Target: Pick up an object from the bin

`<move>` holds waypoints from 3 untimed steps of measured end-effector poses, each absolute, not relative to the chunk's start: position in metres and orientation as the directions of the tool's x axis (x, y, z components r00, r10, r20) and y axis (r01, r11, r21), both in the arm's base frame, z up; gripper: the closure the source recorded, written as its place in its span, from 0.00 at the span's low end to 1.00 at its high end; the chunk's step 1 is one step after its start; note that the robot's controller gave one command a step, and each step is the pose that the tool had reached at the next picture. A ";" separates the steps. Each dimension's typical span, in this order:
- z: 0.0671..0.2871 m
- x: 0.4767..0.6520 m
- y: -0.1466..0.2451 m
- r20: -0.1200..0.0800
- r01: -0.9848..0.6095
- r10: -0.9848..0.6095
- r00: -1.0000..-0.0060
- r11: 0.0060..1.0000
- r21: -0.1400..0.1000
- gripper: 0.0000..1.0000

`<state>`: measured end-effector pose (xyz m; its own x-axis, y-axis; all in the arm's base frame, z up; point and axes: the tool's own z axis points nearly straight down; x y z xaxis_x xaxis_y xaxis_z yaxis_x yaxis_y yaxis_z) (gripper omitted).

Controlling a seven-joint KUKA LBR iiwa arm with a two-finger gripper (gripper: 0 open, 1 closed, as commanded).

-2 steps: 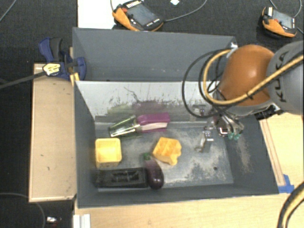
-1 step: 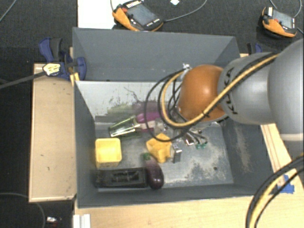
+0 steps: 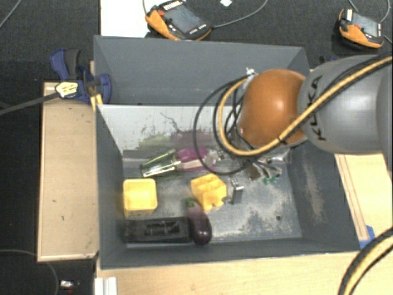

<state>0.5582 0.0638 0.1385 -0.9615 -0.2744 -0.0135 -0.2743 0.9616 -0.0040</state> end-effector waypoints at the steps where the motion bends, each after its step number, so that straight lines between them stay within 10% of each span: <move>1: 0.072 0.560 0.069 0.000 -0.278 -0.278 -0.960 0.960 0.004 0.00; 2: 0.069 0.573 0.071 -0.002 -0.227 -0.227 -0.974 0.974 0.002 0.00; 3: 0.072 0.563 0.069 -0.004 -0.270 -0.270 -0.963 0.963 0.003 1.00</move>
Offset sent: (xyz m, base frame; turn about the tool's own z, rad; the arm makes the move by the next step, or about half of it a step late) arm 0.0179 0.0058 -0.0685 0.0539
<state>0.5629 0.0688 0.0725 -0.9629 -0.2697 -0.0041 -0.2698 0.9629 0.0030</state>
